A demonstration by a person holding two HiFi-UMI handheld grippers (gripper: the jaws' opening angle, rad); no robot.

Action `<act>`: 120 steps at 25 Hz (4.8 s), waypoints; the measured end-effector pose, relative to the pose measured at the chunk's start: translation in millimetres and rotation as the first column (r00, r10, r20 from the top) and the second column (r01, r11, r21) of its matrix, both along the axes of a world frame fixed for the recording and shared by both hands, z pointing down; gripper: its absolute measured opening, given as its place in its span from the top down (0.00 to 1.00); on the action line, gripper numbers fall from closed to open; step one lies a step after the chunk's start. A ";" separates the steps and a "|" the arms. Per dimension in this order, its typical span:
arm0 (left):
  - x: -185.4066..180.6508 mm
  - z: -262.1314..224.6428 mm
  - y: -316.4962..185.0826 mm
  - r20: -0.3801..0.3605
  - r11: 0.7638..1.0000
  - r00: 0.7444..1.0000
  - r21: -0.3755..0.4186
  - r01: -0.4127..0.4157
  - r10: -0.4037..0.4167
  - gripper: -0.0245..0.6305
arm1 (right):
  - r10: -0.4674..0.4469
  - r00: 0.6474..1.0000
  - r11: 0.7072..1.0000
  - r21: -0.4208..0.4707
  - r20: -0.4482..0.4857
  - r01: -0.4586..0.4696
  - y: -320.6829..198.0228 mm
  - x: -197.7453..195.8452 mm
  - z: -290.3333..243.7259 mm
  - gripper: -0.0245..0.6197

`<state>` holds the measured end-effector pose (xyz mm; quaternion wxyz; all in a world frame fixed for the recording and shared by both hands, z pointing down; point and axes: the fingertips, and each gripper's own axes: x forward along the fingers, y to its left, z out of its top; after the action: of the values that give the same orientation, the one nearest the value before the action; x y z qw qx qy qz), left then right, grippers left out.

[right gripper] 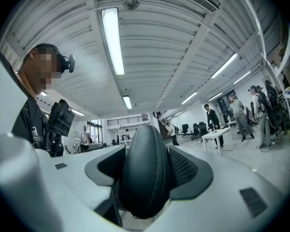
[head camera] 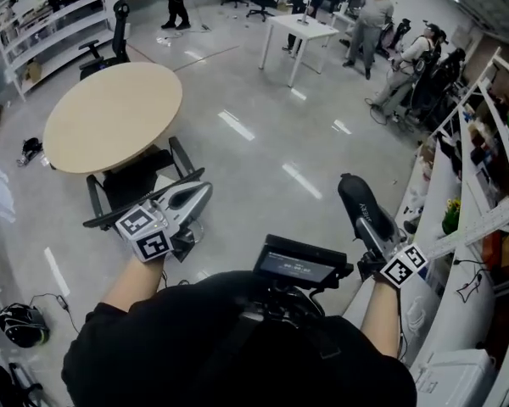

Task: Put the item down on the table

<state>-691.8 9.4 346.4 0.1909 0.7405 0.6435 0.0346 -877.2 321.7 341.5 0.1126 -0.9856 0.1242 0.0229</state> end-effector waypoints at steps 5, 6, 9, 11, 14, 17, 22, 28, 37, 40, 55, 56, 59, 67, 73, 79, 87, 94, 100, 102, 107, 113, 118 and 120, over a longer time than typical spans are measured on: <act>68.0 -6.3 32.5 -0.013 0.999 0.999 -0.009 -0.051 0.051 0.97 | 0.017 1.000 1.000 -0.022 0.001 -0.017 17.7 70.5 -2.7 0.53; 79.4 -5.2 39.7 -0.014 0.998 0.998 -0.008 -0.055 0.054 0.97 | 0.013 1.000 1.000 -0.025 0.010 -0.012 21.2 83.9 1.0 0.53; 106.7 0.6 58.3 -0.001 0.998 0.998 -0.003 -0.057 0.057 0.97 | 0.003 1.000 1.000 -0.025 0.028 -0.002 36.1 114.8 9.6 0.53; 118.3 5.9 69.6 0.016 0.999 0.999 0.004 -0.049 0.049 0.97 | 0.002 1.000 1.000 -0.013 0.029 -0.001 53.0 126.8 14.0 0.53; 134.2 18.3 93.9 0.044 1.000 0.999 0.024 -0.020 0.019 0.97 | -0.004 1.000 1.000 0.014 0.028 0.004 88.4 143.0 28.5 0.53; 145.5 26.4 128.0 0.043 0.999 0.999 0.044 0.009 -0.011 0.97 | -0.022 0.999 0.999 0.035 0.023 0.022 131.0 158.6 41.9 0.53; 176.7 18.9 186.7 0.031 0.992 0.993 0.059 0.113 -0.115 0.97 | -0.100 0.995 0.994 0.045 0.005 0.100 206.4 209.3 40.5 0.53; 194.3 4.7 288.8 0.031 0.988 0.988 0.035 0.151 -0.152 0.97 | -0.189 0.981 0.982 0.005 -0.033 0.189 304.4 257.1 13.9 0.54; 254.4 4.9 348.7 0.023 0.979 0.979 0.043 0.201 -0.202 0.97 | -0.255 0.967 0.967 0.024 -0.018 0.255 367.6 342.8 29.4 0.53; 297.6 14.6 348.4 0.060 0.975 0.974 0.019 0.219 -0.220 0.97 | -0.273 0.962 0.962 0.026 -0.005 0.273 367.0 388.3 34.8 0.53; 563.6 2.4 292.0 0.059 0.952 0.951 -0.027 0.306 -0.304 0.97 | -0.356 0.935 0.932 -0.067 0.003 0.355 317.2 680.2 -8.4 0.53; 575.4 4.2 288.7 0.067 0.947 0.945 -0.026 0.321 -0.319 0.97 | -0.371 0.929 0.927 -0.064 0.011 0.371 314.8 698.2 -7.0 0.53; 605.8 12.9 272.1 0.087 0.926 0.922 -0.007 0.378 -0.376 0.97 | -0.413 0.911 0.910 -0.042 0.023 0.413 310.0 750.4 -0.9 0.53; 687.4 23.7 269.3 0.081 0.832 0.828 0.047 0.552 -0.554 0.97 | -0.559 0.829 0.829 0.010 0.027 0.559 321.3 896.5 23.3 0.53; 758.7 15.7 318.2 0.085 0.750 0.746 0.036 0.660 -0.660 0.97 | -0.663 0.748 0.748 0.017 0.028 0.663 357.6 1016.7 26.4 0.53; 820.9 5.9 369.5 0.065 0.707 0.704 0.047 0.706 -0.708 0.97 | -0.716 0.698 0.698 -0.003 0.000 0.716 395.2 1115.8 12.5 0.53; 881.5 32.3 348.0 0.054 0.643 0.641 0.104 0.759 -0.766 0.97 | -0.745 0.667 0.667 -0.012 -0.004 0.745 367.6 1212.5 18.1 0.53; 944.5 55.6 235.2 0.042 0.621 0.620 0.080 0.780 -0.783 0.97 | -0.772 0.634 0.631 -0.073 0.036 0.772 234.2 1285.2 18.8 0.53; 1006.4 69.4 79.5 0.063 0.567 0.563 0.084 0.820 -0.824 0.97 | -0.798 0.591 0.577 -0.135 0.116 0.805 61.3 1365.6 6.3 0.53; 1017.7 72.1 23.7 0.073 0.526 0.522 0.079 0.847 -0.850 0.97 | -0.825 0.549 0.529 -0.156 0.135 0.834 -6.6 1391.5 0.3 0.53; 1013.8 95.1 -110.3 0.097 0.395 0.388 0.082 0.915 -0.917 0.97 | -0.896 0.414 0.386 -0.182 0.157 0.904 -189.1 1431.6 7.1 0.53; 958.1 132.3 -249.5 0.164 0.182 0.163 0.102 0.978 -0.973 0.97 | -0.966 0.197 0.167 -0.178 0.169 0.970 -410.5 1426.9 27.7 0.53; 893.8 162.5 -340.8 0.194 -0.008 -0.033 0.130 0.992 -0.980 0.97 | -0.984 0.026 0.000 -0.147 0.176 0.989 -563.5 1388.3 61.4 0.53; 868.3 173.7 -368.6 0.206 -0.071 -0.099 0.140 0.988 -0.973 0.97 | -0.982 -0.032 -0.058 -0.133 0.188 0.989 -612.1 1367.8 79.2 0.53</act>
<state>176.6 -359.2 520.1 0.2535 0.9572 -0.1324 -0.0443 490.7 -290.4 420.7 -0.0171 -0.6003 0.7938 -0.0962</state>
